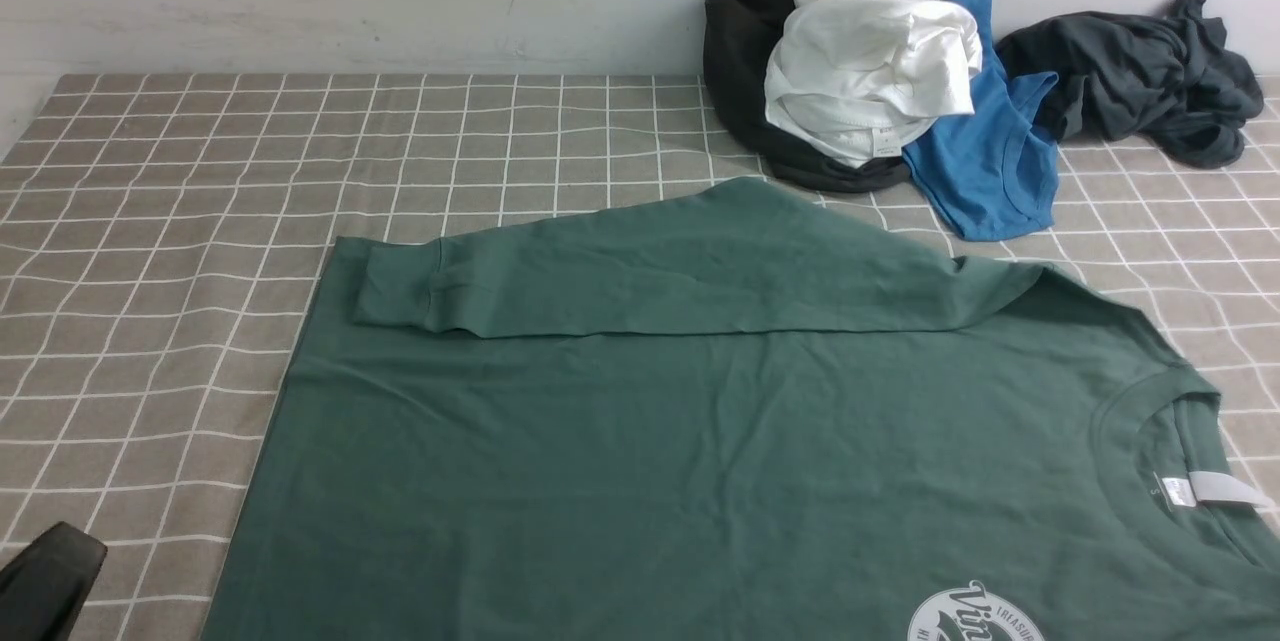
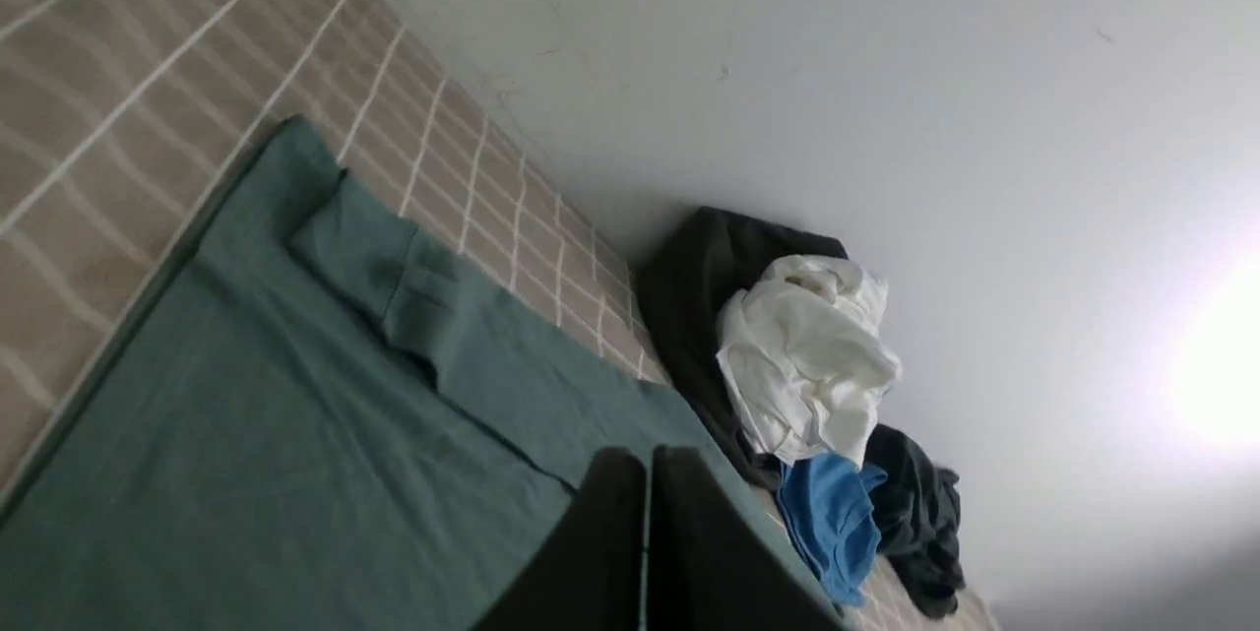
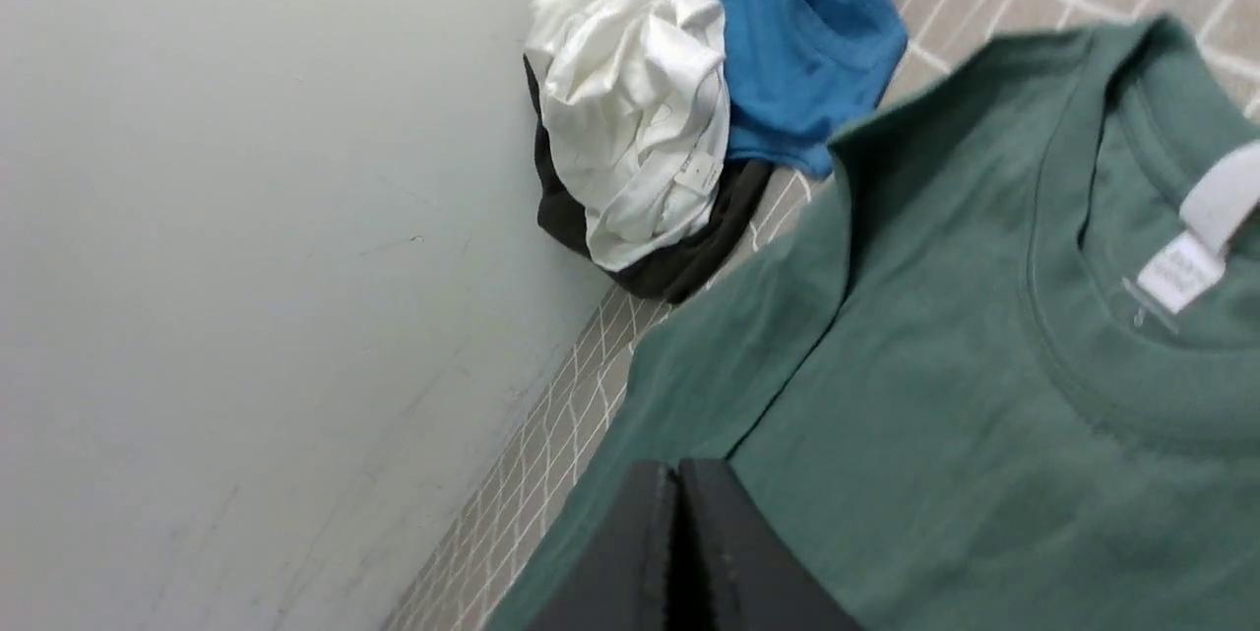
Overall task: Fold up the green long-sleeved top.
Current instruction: Use the left arm to clamp the cuff closest to it
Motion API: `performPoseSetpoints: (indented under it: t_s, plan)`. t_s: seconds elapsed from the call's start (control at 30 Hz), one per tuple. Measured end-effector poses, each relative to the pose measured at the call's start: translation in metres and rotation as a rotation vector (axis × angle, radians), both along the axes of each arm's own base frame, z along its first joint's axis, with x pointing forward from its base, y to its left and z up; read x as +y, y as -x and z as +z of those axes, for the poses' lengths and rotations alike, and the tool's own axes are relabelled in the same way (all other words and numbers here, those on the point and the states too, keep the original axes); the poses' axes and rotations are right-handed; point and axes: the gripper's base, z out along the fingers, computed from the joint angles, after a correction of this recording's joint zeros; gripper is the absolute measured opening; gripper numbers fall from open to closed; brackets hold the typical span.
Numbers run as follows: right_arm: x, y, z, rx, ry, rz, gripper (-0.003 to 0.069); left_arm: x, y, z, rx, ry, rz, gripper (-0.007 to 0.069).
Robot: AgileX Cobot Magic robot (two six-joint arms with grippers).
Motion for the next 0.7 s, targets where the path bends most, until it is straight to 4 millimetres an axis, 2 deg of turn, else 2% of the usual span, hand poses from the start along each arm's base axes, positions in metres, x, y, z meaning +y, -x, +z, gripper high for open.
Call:
performPoseSetpoints:
  t_s: [0.03, 0.07, 0.17, 0.23, 0.3, 0.33, 0.37, 0.4, 0.47, 0.53, 0.57, 0.63, 0.7]
  plan:
    - [0.0, 0.0, 0.002, -0.012, 0.052, -0.001, -0.0014, -0.002, 0.002, 0.01, -0.028, -0.06, -0.02, -0.0008]
    - [-0.001, 0.001, 0.008, -0.035, 0.136, 0.004, -0.0014, -0.005, 0.005, 0.024, -0.057, -0.152, -0.052, -0.0008]
    - [-0.001, 0.003, 0.032, -0.091, 0.305, 0.005, -0.0014, -0.011, 0.003, 0.051, -0.045, -0.352, -0.122, -0.0008]
    - [-0.001, -0.001, 0.061, -0.098, 0.476, 0.013, -0.0014, -0.014, -0.008, 0.073, 0.039, -0.526, -0.202, -0.0008]
    - [-0.001, -0.006, 0.076, -0.077, 0.553, 0.028, -0.0014, -0.014, -0.014, 0.085, 0.092, -0.624, -0.25, -0.0008]
    - [0.0, -0.019, 0.096, -0.008, 0.68, 0.082, -0.0014, -0.013, -0.03, 0.097, 0.233, -0.755, -0.344, -0.0008]
    - [0.0, -0.025, 0.105, 0.019, 0.717, 0.107, -0.0014, -0.012, -0.034, 0.101, 0.285, -0.809, -0.38, -0.0008]
    - [0.001, -0.028, 0.109, 0.045, 0.749, 0.133, -0.0014, -0.011, -0.038, 0.103, 0.318, -0.834, -0.401, -0.0008]
    - [0.004, -0.051, 0.133, 0.165, 0.861, 0.267, -0.0014, -0.009, -0.058, 0.103, 0.509, -0.946, -0.528, -0.0006]
    - [0.01, -0.063, 0.142, 0.249, 0.901, 0.408, -0.0014, -0.012, -0.072, 0.095, 0.634, -1.003, -0.627, -0.0002]
    - [0.01, -0.065, 0.144, 0.247, 0.903, 0.413, -0.0014, -0.014, -0.073, 0.094, 0.645, -1.008, -0.648, 0.0]
    - [0.025, -0.074, 0.146, 0.339, 0.927, 0.632, -0.0014, -0.026, -0.083, 0.076, 0.754, -1.063, -0.784, 0.0027]
    - [0.035, -0.076, 0.142, 0.397, 0.937, 0.77, -0.0014, -0.034, -0.088, 0.063, 0.807, -1.088, -0.854, 0.0058]
